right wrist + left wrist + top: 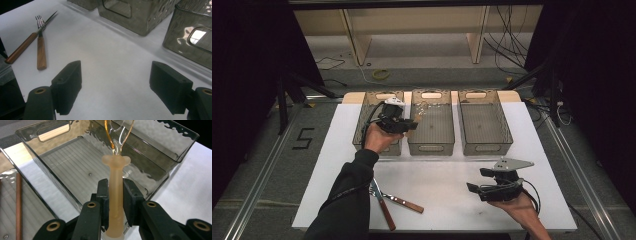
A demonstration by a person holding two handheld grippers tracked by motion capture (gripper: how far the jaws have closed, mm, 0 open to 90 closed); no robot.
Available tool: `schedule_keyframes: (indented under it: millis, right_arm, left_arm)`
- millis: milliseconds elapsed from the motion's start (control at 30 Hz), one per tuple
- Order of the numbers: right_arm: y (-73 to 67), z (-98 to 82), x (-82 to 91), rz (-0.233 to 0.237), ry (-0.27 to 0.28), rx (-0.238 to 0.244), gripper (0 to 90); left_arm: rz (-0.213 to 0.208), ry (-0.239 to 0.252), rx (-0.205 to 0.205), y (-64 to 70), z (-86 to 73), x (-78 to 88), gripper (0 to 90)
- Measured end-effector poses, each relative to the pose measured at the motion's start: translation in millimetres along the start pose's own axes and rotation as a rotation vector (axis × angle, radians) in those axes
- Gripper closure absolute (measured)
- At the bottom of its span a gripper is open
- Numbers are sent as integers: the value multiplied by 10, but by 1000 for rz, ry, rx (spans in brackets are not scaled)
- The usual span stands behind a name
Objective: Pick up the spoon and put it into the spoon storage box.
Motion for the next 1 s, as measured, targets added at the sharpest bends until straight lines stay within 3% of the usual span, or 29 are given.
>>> schedule_keyframes:
  millis: [867, 1000]
  right_arm:
    - [-3, -7, -4, 4, -3, 2, 268]
    - [-8, -7, -2, 7, -4, 0, 268]
  left_arm:
    - [9, -62, 45, 22, 78, -404, 754]
    - [26, -50, 67, 3, 106, -431, 727]
Point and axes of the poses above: each handheld gripper's, and its own axes: x roughly backward along the jaws, z roughly out of its top, y roughly to its right, the point moved 9 cm from there along -x, roughly forward along the jaws, and after that the axes turned 8 degrees about -y, right-handed, at the moved point
